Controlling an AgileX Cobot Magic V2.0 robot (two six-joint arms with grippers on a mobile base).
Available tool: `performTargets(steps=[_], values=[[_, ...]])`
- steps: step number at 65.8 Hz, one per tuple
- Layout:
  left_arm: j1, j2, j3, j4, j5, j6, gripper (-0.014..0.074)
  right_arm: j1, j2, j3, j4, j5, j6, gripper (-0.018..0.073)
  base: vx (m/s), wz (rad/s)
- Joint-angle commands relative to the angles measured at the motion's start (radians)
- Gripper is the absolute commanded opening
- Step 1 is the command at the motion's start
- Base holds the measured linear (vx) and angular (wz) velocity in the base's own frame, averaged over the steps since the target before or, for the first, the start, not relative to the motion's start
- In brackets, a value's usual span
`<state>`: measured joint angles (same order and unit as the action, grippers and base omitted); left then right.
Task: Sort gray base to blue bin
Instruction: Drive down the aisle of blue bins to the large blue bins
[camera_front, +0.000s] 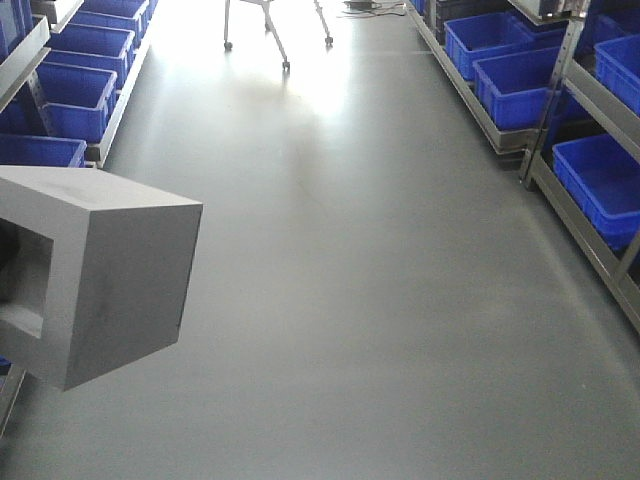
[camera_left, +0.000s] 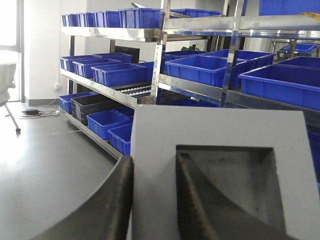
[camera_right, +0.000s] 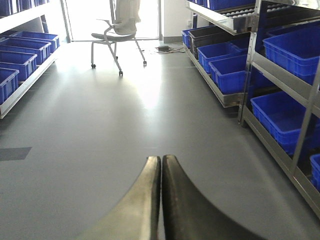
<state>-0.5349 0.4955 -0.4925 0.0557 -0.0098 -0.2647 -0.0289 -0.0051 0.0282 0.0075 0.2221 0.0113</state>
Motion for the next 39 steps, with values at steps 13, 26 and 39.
performTargets(steps=[13,26,39], values=[[-0.002,0.001,-0.031,-0.005,-0.111,-0.010,-0.0007,-0.003,0.018,0.002,-0.008,-0.072,-0.011,-0.0005,0.44,0.06],[-0.002,0.001,-0.031,-0.005,-0.111,-0.010,-0.0007,-0.003,0.018,0.002,-0.008,-0.072,-0.011,-0.0005,0.44,0.07],[-0.002,0.001,-0.031,-0.005,-0.111,-0.010,-0.0007,-0.003,0.018,0.002,-0.008,-0.072,-0.011,-0.0005,0.42,0.06]])
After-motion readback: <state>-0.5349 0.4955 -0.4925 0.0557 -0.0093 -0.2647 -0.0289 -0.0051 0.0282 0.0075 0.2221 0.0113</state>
